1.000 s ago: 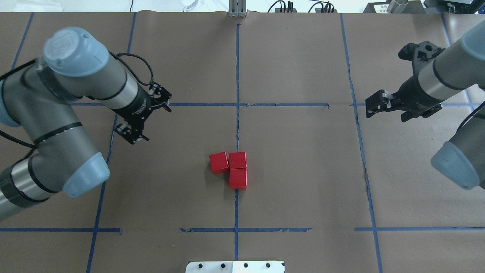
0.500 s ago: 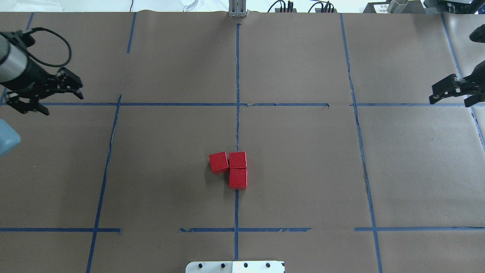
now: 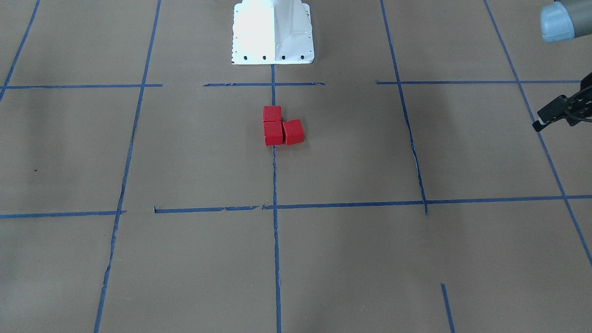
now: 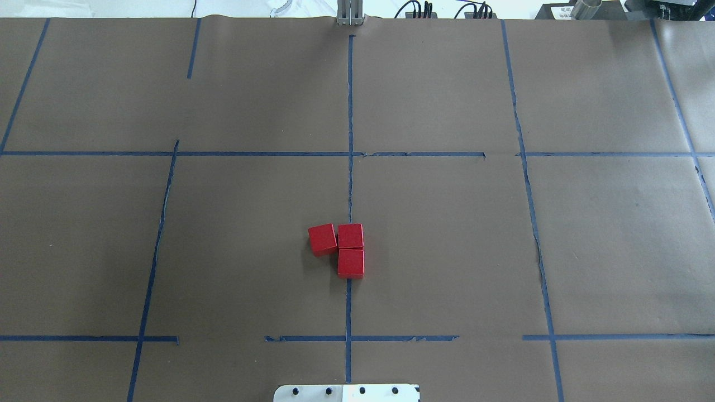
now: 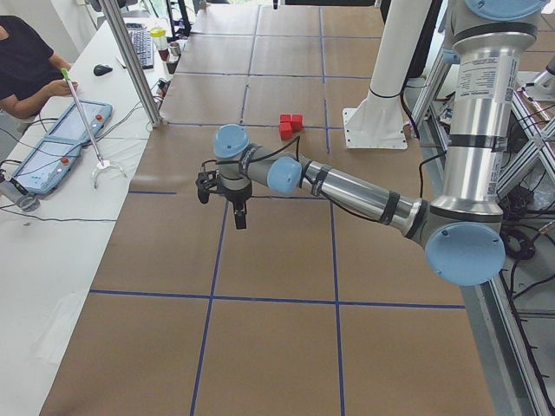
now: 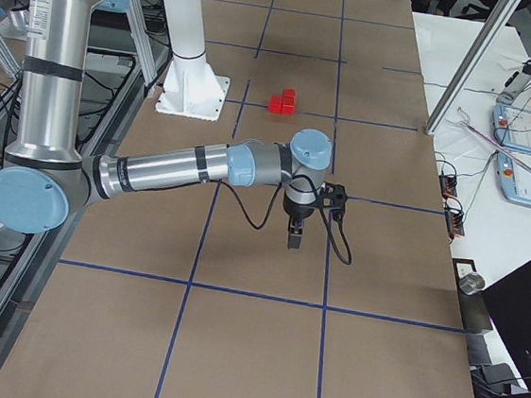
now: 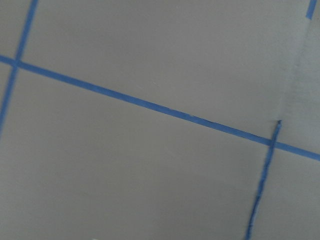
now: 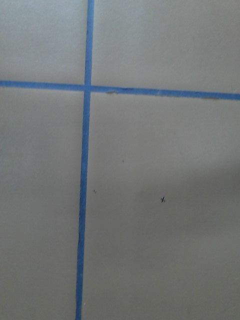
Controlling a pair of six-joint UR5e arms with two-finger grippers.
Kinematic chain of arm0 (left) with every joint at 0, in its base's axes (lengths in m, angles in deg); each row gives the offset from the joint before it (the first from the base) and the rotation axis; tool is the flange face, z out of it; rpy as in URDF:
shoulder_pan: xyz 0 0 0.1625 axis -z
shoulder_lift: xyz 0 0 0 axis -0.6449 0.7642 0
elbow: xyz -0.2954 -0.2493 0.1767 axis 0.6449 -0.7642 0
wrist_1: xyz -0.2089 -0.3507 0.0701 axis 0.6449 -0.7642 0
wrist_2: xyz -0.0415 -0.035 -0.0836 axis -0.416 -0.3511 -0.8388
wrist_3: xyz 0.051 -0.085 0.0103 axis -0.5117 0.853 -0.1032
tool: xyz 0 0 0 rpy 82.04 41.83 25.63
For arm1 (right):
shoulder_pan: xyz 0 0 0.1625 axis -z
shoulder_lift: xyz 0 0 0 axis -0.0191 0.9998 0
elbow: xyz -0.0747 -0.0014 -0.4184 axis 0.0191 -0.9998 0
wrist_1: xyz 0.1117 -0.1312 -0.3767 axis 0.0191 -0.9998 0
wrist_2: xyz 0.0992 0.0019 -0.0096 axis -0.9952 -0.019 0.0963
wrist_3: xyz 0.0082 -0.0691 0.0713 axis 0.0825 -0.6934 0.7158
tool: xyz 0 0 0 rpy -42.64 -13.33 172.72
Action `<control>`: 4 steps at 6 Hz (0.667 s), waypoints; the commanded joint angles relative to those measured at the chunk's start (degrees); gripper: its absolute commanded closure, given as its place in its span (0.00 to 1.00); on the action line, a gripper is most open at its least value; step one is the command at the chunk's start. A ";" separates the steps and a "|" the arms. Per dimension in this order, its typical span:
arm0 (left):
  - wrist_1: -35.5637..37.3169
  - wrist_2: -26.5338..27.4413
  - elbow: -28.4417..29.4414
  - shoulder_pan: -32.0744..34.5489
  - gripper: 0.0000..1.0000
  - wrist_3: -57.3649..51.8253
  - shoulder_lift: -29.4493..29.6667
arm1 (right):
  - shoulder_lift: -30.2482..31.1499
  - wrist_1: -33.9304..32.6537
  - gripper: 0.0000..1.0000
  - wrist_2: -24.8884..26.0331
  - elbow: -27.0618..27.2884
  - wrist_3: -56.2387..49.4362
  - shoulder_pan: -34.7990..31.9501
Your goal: Form red blocks into L shape at center
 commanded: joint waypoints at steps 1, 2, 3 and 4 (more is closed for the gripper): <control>0.10 0.01 6.43 9.38 0.00 -22.64 -1.50 | 6.12 0.38 0.00 -0.70 -0.66 -9.66 -3.95; 0.10 -0.08 9.42 9.94 0.00 -23.79 -1.58 | 6.07 0.39 0.00 -0.45 -1.35 -10.49 -3.96; 0.27 -0.51 12.15 9.86 0.00 -23.97 -1.32 | 5.90 0.39 0.00 -0.53 -1.18 -9.89 -3.96; 5.15 -0.60 10.78 9.94 0.00 -23.97 -1.15 | 5.46 0.47 0.00 -0.62 -2.22 -9.97 -3.96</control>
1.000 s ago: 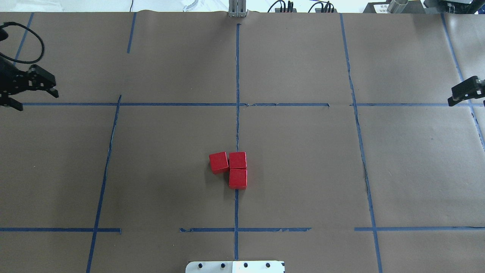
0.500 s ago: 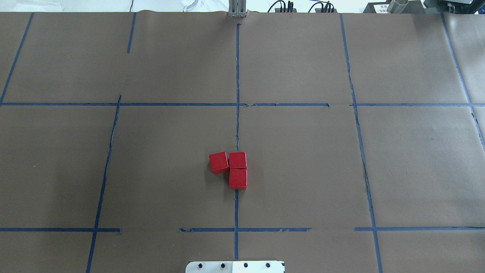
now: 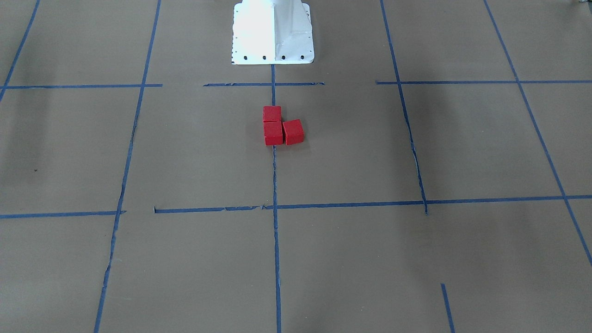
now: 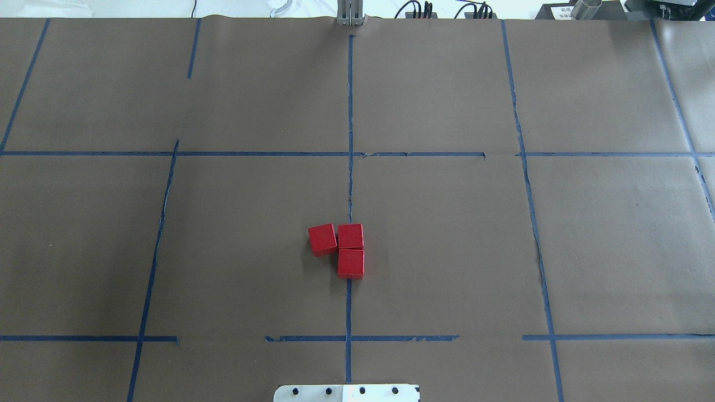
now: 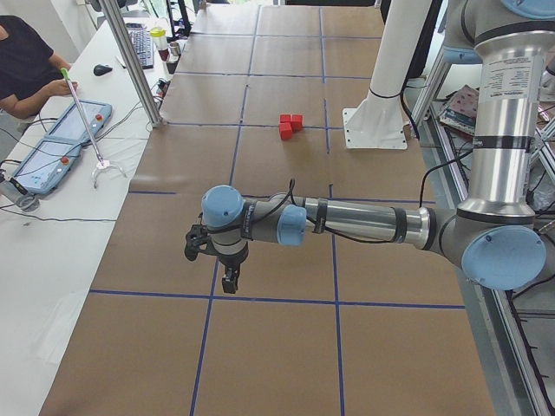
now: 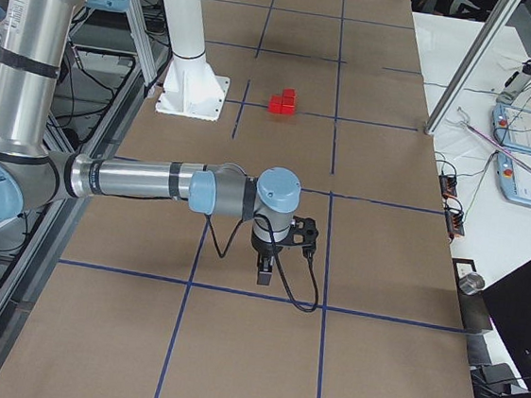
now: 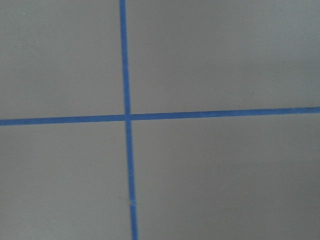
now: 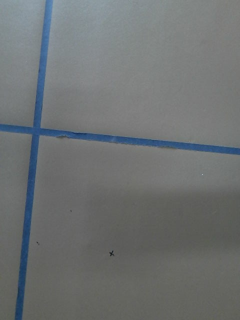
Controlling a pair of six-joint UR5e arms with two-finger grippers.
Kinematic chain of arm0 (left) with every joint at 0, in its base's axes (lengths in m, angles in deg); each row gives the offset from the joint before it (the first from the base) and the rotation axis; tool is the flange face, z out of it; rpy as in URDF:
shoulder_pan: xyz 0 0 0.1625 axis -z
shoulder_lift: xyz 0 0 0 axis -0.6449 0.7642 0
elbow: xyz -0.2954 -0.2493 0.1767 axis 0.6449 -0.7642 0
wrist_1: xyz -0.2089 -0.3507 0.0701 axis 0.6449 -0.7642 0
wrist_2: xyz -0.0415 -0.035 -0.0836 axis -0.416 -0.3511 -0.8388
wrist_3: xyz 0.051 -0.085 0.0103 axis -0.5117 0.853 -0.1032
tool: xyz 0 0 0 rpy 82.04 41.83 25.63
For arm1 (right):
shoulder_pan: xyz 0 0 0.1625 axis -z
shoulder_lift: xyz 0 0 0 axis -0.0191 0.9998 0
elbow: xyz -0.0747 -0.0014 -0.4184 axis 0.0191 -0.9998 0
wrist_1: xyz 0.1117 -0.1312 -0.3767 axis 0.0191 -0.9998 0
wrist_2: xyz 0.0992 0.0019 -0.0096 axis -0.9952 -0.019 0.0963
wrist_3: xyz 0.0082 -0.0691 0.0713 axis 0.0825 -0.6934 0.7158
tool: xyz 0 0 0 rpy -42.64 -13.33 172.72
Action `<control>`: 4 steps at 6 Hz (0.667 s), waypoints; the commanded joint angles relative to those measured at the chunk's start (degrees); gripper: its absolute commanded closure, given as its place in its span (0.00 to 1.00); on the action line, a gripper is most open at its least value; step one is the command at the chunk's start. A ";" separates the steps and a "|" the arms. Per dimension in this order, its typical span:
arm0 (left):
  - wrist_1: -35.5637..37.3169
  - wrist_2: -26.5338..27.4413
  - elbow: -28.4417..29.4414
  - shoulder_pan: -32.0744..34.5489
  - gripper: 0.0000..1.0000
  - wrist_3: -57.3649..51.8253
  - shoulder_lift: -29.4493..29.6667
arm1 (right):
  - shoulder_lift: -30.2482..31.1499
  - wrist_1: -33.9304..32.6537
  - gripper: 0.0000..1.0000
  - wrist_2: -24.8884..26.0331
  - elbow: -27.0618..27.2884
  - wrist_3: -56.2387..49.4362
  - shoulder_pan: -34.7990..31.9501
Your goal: Form red blocks into L shape at center
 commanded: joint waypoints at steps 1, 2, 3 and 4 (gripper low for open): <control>7.31 -0.17 -3.21 0.17 0.00 -1.13 -0.44 | -0.53 -0.02 0.00 -2.95 -0.58 -0.25 -0.04; 7.26 -0.17 -4.46 0.26 0.00 -2.10 -1.75 | -0.62 -0.11 0.00 -4.89 -1.01 -0.25 -0.04; 7.44 0.00 -3.68 0.09 0.00 -2.11 -1.41 | -0.62 -0.02 0.00 -5.08 -0.49 0.36 -0.04; 7.35 0.00 -2.37 0.00 0.00 -1.76 0.50 | -0.62 0.16 0.00 -4.91 -1.44 0.28 -0.04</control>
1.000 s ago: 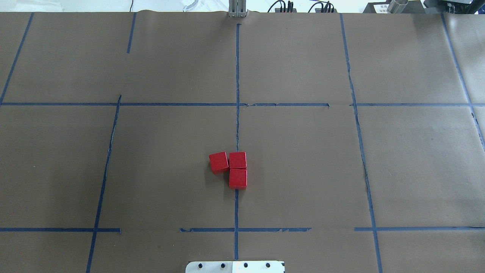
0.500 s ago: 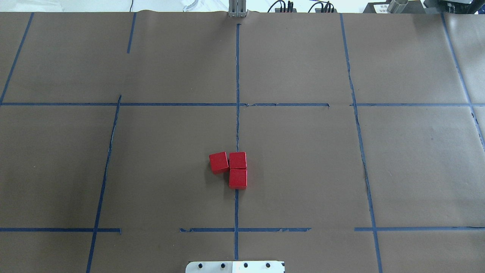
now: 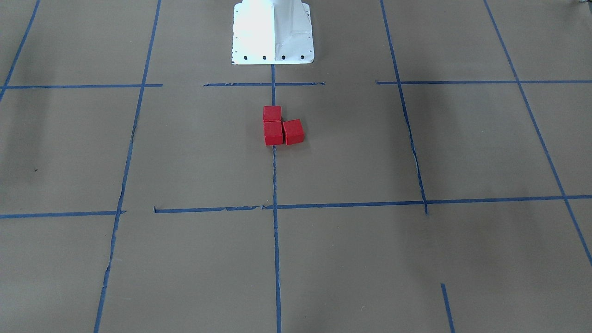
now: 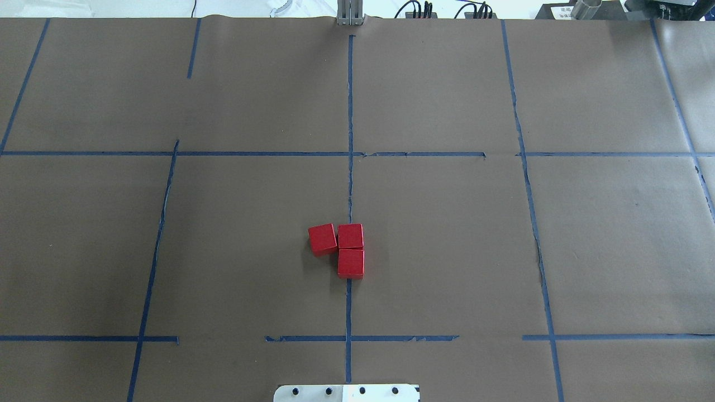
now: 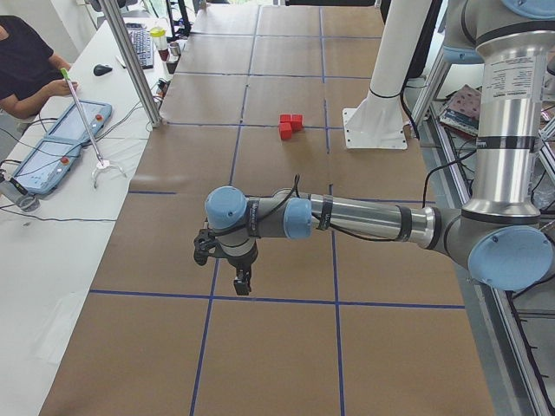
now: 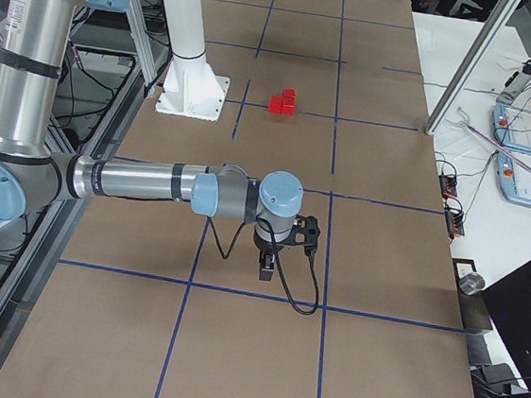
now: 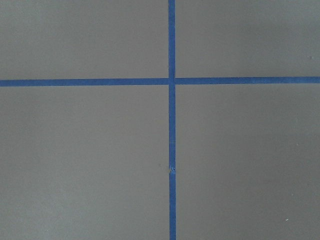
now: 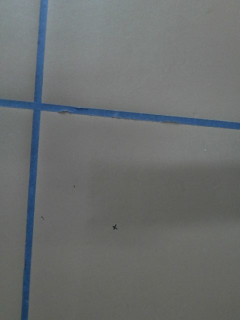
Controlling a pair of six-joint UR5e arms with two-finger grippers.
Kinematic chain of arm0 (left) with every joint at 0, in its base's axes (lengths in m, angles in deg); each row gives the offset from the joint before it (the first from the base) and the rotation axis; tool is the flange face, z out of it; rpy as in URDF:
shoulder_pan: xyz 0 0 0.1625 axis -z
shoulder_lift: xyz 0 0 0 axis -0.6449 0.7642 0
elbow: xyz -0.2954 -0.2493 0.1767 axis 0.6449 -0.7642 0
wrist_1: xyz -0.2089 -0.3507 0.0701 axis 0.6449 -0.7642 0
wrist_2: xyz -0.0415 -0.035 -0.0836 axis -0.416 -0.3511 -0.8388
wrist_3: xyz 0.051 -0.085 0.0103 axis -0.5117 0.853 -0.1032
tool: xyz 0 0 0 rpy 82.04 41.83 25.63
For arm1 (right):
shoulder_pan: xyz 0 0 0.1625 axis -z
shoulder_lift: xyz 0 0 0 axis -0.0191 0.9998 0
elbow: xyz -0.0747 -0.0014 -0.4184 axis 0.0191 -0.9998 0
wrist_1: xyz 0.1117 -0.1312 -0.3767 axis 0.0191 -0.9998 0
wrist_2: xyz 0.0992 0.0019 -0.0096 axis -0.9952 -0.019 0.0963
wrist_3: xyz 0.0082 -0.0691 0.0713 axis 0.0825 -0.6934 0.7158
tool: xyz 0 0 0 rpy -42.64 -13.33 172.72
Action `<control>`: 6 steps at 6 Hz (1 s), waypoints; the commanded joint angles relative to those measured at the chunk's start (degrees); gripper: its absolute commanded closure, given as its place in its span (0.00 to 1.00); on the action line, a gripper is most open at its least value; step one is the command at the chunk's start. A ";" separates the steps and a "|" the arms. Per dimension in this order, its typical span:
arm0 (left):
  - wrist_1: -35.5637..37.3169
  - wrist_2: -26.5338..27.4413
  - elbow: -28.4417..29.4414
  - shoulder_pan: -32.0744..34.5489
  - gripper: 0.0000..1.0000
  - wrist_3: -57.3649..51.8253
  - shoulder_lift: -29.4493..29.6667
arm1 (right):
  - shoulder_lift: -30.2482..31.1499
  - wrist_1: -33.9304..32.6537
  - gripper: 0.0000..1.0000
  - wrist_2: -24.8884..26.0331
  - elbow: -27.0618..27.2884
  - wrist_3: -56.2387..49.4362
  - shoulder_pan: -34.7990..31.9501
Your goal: Form red blocks into L shape at center
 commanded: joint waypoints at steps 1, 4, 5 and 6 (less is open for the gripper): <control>0.15 0.04 0.42 0.09 0.00 0.16 0.86 | 0.07 0.14 0.00 -0.10 -2.57 0.08 0.00; 0.15 -1.18 0.32 0.09 0.00 0.25 -0.81 | -0.02 0.23 0.00 -0.10 -3.82 0.16 0.00; 0.15 -5.45 -0.55 0.26 0.00 0.51 -3.16 | -0.11 0.23 0.00 -0.10 -3.82 0.08 0.00; -0.37 -5.93 -0.82 0.00 0.00 0.34 -4.31 | -0.11 0.31 0.00 -0.10 -3.65 0.16 0.00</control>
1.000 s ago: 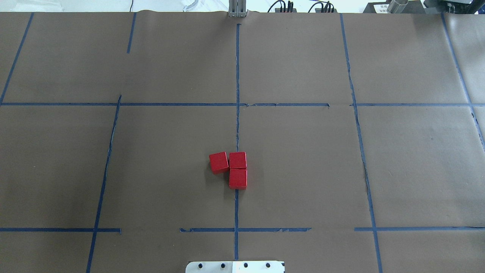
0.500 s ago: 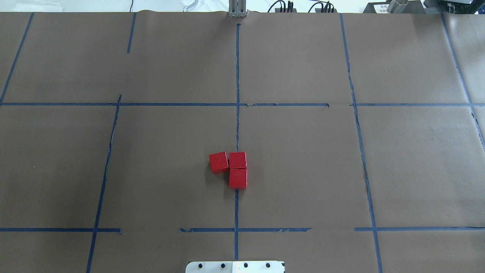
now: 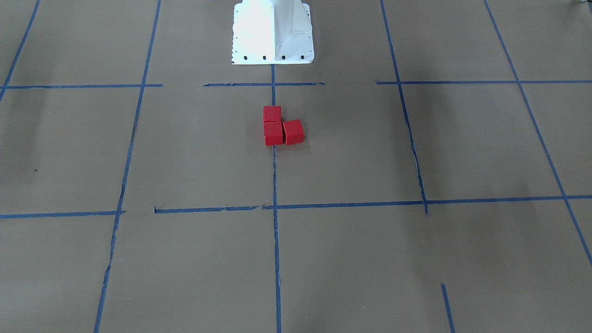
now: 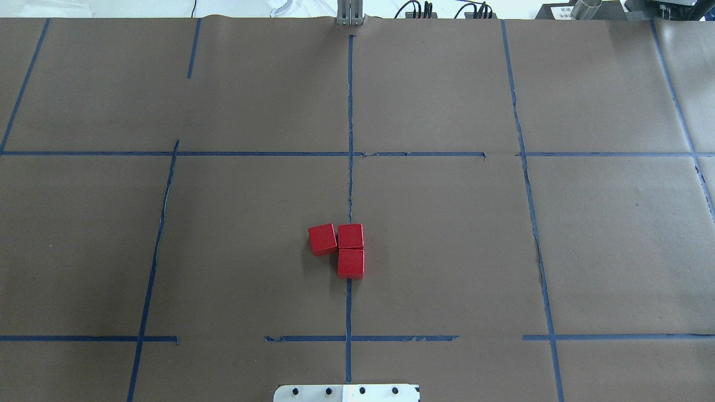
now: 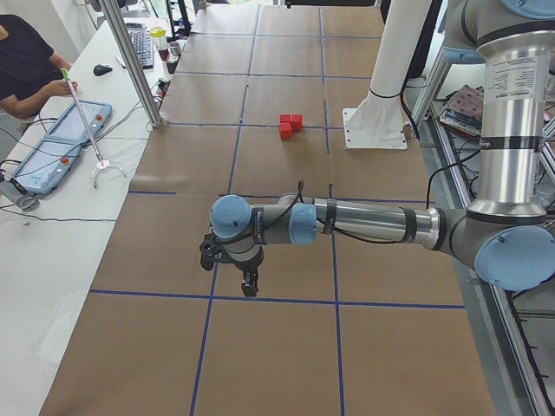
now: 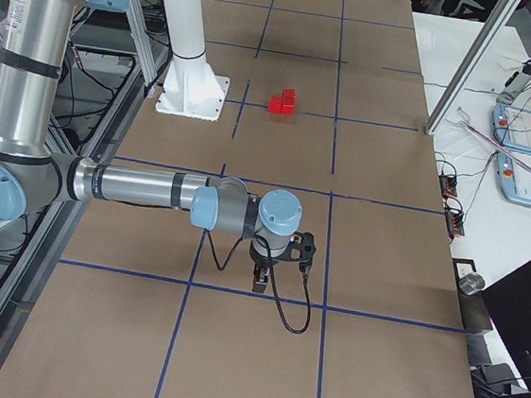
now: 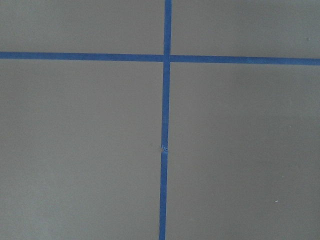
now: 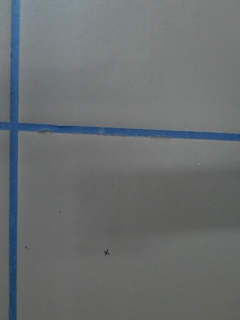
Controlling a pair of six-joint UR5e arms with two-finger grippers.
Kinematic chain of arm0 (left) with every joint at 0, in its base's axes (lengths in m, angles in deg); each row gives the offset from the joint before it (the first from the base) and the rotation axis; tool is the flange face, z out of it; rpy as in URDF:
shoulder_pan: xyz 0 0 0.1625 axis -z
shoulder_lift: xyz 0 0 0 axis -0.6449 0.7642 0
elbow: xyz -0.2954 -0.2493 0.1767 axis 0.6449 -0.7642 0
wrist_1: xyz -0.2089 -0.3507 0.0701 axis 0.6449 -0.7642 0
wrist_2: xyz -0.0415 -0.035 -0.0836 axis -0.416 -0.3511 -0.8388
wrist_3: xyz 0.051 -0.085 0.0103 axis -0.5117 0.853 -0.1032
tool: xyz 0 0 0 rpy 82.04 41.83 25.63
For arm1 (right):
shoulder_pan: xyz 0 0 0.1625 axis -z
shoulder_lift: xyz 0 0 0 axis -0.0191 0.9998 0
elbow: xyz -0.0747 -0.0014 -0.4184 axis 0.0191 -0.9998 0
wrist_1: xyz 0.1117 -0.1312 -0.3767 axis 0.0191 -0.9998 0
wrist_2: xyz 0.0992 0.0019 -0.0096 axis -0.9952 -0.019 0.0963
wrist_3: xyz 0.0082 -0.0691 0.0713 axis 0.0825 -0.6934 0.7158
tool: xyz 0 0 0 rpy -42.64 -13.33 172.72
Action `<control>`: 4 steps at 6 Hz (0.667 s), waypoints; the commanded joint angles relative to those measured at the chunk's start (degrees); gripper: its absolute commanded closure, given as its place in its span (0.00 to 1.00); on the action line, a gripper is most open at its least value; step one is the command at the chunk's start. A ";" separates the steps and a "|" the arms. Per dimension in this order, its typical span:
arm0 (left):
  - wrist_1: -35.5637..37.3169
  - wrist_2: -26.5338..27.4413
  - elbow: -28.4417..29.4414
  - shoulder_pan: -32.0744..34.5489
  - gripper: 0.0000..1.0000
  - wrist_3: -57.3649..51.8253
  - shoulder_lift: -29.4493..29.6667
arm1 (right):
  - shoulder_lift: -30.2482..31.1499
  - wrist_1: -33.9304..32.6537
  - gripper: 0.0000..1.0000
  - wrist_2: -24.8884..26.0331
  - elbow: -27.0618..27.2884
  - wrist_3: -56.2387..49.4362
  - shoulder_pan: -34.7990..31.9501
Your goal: Form red blocks into L shape at center
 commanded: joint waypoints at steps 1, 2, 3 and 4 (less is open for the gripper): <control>-0.80 -1.52 -0.63 -0.03 0.00 -0.23 -1.36 | -1.68 -0.03 0.00 0.44 -0.23 -0.13 0.00; -0.71 -0.82 -2.89 0.14 0.00 -0.58 -2.49 | -2.48 -0.03 0.00 0.44 -0.32 -0.13 0.00; -0.71 1.79 -3.44 0.15 0.00 -0.58 -2.42 | -2.48 -0.03 0.00 0.53 -0.15 -0.13 0.00; -0.71 4.60 -3.70 0.15 0.00 -0.58 -2.33 | -2.83 0.06 0.00 2.01 0.03 -0.13 0.00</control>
